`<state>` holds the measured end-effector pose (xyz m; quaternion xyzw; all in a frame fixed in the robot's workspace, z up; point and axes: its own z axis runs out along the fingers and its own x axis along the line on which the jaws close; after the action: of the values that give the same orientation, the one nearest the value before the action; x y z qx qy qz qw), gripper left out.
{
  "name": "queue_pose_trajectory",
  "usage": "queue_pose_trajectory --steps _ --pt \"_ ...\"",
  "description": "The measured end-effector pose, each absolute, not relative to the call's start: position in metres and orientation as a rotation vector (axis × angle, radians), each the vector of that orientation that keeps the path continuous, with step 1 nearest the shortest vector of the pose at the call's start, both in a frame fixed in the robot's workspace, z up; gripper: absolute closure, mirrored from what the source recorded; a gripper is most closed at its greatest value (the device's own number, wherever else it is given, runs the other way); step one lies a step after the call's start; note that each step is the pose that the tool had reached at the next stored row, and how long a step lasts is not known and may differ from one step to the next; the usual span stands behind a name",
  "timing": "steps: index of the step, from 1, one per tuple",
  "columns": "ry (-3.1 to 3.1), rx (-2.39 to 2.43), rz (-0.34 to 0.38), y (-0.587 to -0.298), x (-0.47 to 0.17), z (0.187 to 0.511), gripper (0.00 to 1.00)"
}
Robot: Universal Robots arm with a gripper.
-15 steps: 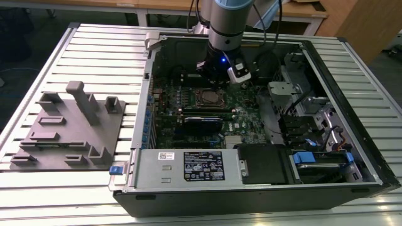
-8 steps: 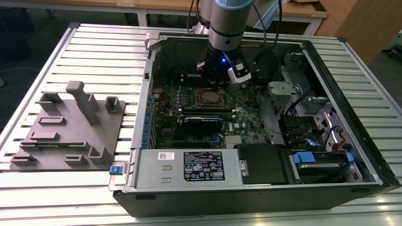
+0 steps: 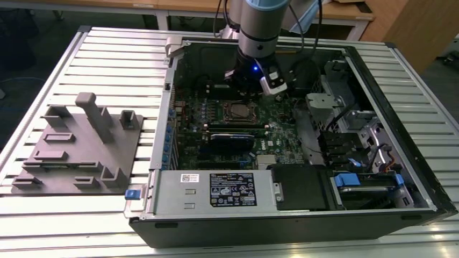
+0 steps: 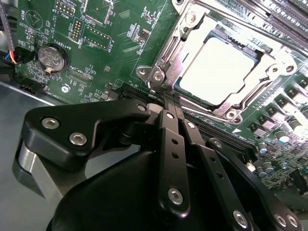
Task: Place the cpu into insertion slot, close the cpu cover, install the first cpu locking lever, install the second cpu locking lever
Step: 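Install the first cpu locking lever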
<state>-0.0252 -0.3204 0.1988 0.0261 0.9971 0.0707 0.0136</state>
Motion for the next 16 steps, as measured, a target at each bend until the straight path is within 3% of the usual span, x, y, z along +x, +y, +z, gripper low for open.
queue_pose_trajectory --steps 16 --pt "3.107 0.081 0.192 -0.3203 -0.0249 0.1989 0.89"
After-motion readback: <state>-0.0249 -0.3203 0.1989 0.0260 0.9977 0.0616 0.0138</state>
